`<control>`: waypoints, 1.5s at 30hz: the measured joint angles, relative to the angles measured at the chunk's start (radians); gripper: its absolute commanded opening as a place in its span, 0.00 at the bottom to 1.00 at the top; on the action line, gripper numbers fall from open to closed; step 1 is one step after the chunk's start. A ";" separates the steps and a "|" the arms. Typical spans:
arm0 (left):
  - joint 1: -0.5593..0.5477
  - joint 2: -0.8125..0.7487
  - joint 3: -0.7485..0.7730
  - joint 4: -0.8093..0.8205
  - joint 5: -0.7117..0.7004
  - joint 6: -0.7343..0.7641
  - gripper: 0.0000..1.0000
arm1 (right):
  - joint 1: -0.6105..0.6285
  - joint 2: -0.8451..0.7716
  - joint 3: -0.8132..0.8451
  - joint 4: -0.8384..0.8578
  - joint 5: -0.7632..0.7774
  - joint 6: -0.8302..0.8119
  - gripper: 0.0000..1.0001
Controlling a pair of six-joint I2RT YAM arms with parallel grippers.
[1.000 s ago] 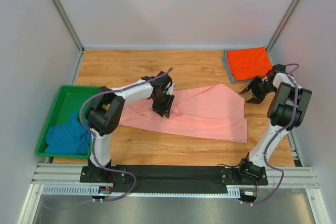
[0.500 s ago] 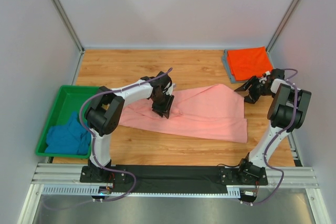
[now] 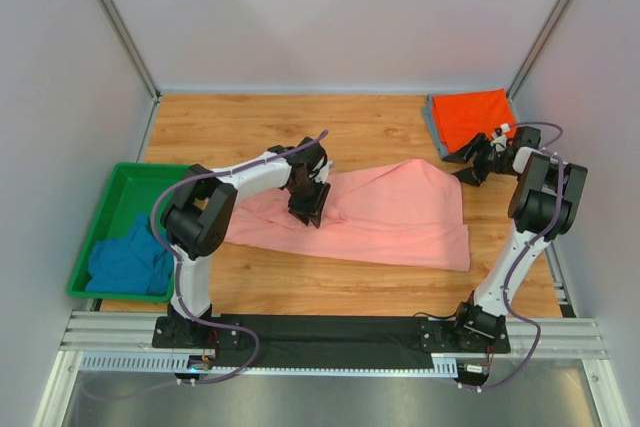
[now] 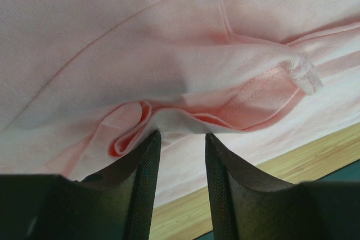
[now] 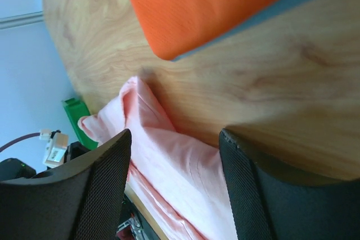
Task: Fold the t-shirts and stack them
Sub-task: Fold the tshirt
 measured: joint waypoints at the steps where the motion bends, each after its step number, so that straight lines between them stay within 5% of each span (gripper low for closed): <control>1: 0.000 0.000 0.000 -0.002 0.000 0.000 0.45 | 0.001 0.009 0.003 0.016 -0.024 0.008 0.66; 14: 0.000 0.012 0.021 -0.035 -0.013 0.001 0.45 | 0.006 0.031 0.050 0.222 -0.151 0.146 0.63; 27: 0.000 0.021 0.039 -0.066 -0.018 0.008 0.45 | 0.012 0.012 0.157 -0.279 0.242 -0.096 0.68; 45: 0.000 0.035 0.065 -0.094 -0.023 0.011 0.44 | 0.025 0.024 0.069 -0.146 -0.093 -0.014 0.70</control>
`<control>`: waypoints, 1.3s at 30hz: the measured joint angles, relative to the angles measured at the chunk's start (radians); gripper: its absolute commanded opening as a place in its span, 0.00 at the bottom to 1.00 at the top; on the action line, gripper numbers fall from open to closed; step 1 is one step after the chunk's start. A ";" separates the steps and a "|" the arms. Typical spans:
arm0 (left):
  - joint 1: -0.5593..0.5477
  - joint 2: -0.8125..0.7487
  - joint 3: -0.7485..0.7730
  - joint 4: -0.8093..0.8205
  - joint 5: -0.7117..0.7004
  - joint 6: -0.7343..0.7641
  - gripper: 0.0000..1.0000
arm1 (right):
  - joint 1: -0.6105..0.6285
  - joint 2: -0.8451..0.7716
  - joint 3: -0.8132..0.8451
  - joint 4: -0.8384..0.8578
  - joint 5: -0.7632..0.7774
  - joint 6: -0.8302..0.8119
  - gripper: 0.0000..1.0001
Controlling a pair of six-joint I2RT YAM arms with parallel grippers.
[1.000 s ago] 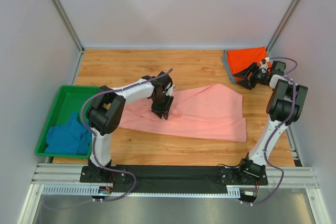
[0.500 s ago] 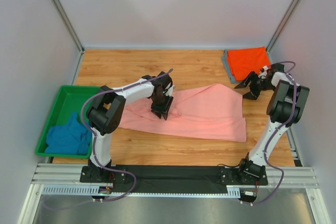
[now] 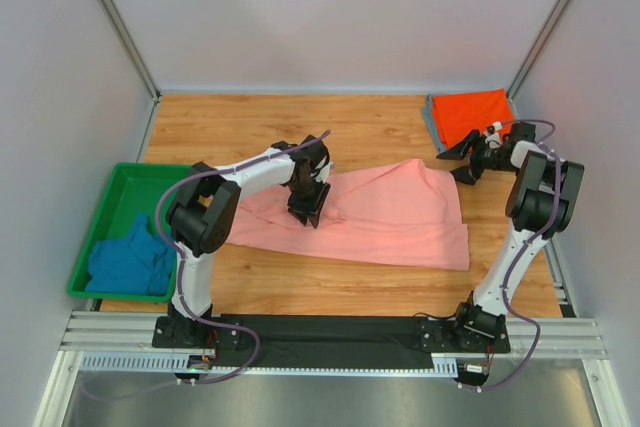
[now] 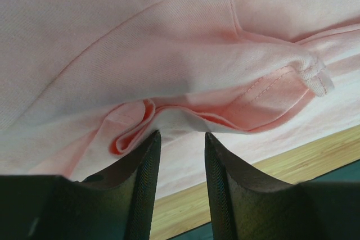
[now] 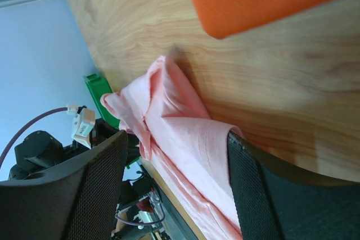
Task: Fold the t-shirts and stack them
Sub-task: Fold the tshirt
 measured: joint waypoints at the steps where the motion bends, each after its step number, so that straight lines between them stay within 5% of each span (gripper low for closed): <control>1: 0.000 0.001 0.002 -0.003 -0.001 0.000 0.44 | 0.003 0.000 0.001 0.016 -0.018 0.008 0.70; 17: 0.000 0.003 0.010 -0.007 -0.006 -0.001 0.43 | 0.032 -0.096 -0.062 -0.038 -0.056 -0.045 0.70; 39: 0.000 0.003 0.007 -0.005 -0.006 0.024 0.43 | 0.184 -0.259 -0.156 -0.243 0.253 -0.222 0.57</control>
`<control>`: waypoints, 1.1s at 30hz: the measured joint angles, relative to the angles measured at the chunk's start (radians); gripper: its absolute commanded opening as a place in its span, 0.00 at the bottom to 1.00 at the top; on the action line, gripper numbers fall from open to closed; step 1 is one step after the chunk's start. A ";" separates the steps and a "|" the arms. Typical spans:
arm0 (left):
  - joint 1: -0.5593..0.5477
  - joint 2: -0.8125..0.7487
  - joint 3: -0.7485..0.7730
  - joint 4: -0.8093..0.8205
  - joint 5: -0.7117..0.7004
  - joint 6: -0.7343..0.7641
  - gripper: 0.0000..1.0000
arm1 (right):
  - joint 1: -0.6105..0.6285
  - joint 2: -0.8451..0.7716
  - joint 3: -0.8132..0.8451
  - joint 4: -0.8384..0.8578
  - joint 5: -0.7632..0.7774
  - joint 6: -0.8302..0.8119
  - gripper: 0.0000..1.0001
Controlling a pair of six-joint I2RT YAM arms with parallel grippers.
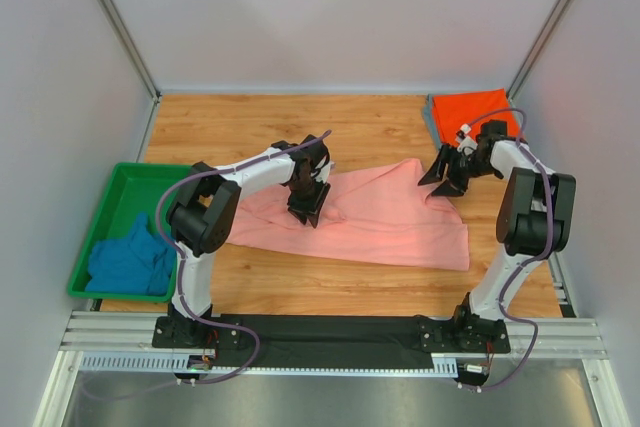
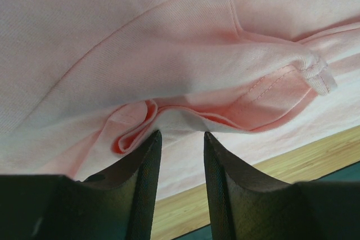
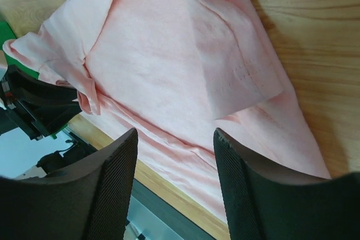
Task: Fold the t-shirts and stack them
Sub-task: Fold the tshirt
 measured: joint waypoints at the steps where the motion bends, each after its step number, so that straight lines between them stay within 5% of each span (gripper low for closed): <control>1: 0.000 0.000 0.000 0.000 0.000 0.000 0.43 | 0.002 -0.011 -0.009 0.013 0.006 0.005 0.57; 7: 0.000 0.000 0.000 0.000 0.004 0.004 0.43 | 0.058 -0.072 -0.025 0.060 0.100 0.029 0.61; 19: 0.000 0.000 0.000 -0.001 0.008 0.011 0.43 | 0.055 -0.074 0.080 -0.014 0.344 0.178 0.48; 24: 0.000 0.000 0.004 -0.010 0.007 0.018 0.43 | 0.039 0.008 0.172 -0.043 0.350 0.167 0.41; 33: 0.000 0.000 0.091 -0.048 0.003 0.031 0.43 | -0.022 0.161 0.228 -0.094 0.242 0.096 0.47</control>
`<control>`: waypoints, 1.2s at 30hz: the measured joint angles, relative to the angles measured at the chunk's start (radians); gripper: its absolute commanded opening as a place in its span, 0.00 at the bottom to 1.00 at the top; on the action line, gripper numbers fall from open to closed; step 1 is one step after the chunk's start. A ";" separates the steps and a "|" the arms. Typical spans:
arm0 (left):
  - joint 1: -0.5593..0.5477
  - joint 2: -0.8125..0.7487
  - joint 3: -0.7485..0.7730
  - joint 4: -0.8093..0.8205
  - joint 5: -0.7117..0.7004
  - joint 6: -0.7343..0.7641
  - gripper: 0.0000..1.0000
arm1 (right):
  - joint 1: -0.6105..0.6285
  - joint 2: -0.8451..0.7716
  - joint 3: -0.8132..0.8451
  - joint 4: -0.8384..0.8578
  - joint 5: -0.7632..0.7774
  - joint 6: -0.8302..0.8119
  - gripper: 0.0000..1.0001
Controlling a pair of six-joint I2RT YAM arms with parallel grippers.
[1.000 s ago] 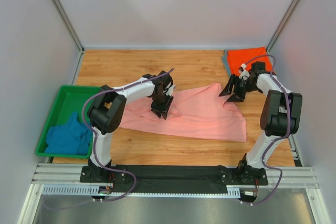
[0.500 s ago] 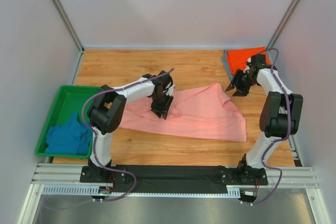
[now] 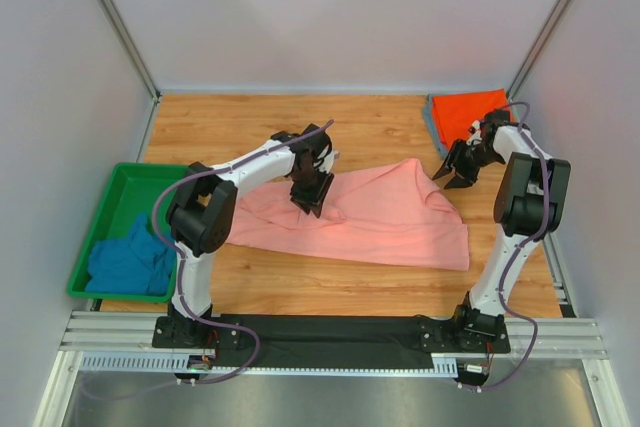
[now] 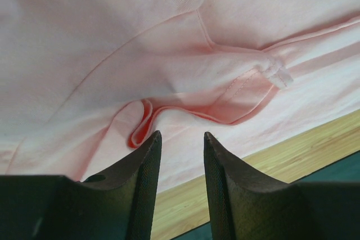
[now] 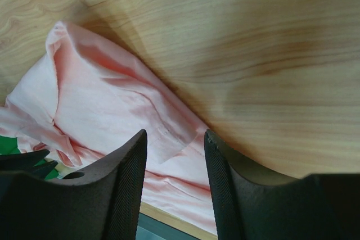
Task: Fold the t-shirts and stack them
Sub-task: Fold the tshirt
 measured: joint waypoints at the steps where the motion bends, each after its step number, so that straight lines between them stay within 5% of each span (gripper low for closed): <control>1: 0.000 0.000 0.008 -0.003 -0.002 0.002 0.43 | -0.005 0.010 0.003 0.001 -0.009 -0.005 0.47; 25: 0.011 -0.001 0.078 -0.059 -0.037 0.019 0.46 | -0.022 0.049 -0.032 0.048 -0.094 -0.008 0.43; 31: 0.043 -0.001 0.078 -0.078 -0.017 0.072 0.48 | -0.024 0.049 -0.059 0.068 -0.107 -0.010 0.02; 36: 0.080 -0.001 0.078 -0.089 -0.028 0.103 0.51 | -0.026 0.048 -0.061 0.072 -0.108 -0.010 0.00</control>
